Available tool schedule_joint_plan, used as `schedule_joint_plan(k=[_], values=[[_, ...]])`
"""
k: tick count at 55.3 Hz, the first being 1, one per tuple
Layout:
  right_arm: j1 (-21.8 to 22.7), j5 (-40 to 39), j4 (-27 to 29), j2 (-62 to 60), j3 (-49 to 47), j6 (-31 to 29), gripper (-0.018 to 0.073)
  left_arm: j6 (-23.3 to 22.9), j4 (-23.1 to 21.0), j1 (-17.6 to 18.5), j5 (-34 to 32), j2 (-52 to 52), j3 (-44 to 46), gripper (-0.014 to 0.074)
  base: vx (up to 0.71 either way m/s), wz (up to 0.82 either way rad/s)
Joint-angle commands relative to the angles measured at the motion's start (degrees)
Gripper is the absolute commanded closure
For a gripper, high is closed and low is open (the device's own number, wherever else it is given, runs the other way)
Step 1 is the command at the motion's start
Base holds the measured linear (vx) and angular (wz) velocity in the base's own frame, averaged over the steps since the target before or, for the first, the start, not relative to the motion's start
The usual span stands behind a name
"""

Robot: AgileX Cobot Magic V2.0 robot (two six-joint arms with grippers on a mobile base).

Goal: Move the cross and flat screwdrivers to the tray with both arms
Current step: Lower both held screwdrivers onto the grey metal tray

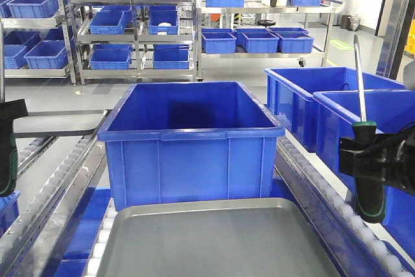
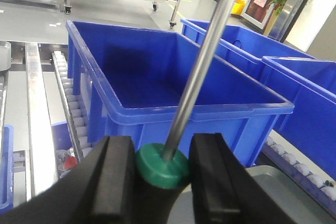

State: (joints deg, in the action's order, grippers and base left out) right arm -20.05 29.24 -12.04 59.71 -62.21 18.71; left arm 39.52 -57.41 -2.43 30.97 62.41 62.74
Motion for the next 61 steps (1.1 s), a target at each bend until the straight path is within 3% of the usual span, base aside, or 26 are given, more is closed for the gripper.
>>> schedule_joint_plan(k=[1,14,22,30,40,47,54,61], values=[[0.21,-5.25,-0.97,-1.15,-1.78,-0.47,0.0567,0.03,-2.72,0.26,-2.85,-1.11,2.26,0.0594,0.0,0.0],[0.21,-6.12,-0.93,-0.94,-1.78,-0.47,0.0567,-0.4,-3.13,0.26,-2.67,-0.43,2.26,0.0594,0.0,0.0],[0.15,-7.93,1.48,1.82,-1.84,-0.49,0.0567,-0.22,-7.01,1.53,1.77,3.28,2.26,0.0594,0.0,0.0],[0.15,-8.68,8.05,6.79,-1.89,-0.86,0.0567,-0.2,-11.78,7.11,1.61,8.38,2.26,0.0594,0.0,0.0],[0.15,-8.68,17.34,14.37,-1.89,-8.81,0.0567,-0.2,-14.08,15.76,-2.97,15.54,2.26,0.0594,0.0,0.0],[0.15,-9.08,23.69,19.09,-1.89,-11.89,0.0566,-0.2,-19.13,20.32,-5.73,21.11,2.26,0.0594,0.0,0.0],[0.15,-8.78,26.02,22.23,-1.89,-12.06,0.056,-0.1,-22.59,22.2,-5.64,25.28,2.26,0.0591,0.0,0.0],[0.15,-7.29,26.15,23.03,-1.89,-12.06,0.0533,-0.35,-23.04,22.6,-3.9,27.38,2.26,0.0563,0.0,0.0]])
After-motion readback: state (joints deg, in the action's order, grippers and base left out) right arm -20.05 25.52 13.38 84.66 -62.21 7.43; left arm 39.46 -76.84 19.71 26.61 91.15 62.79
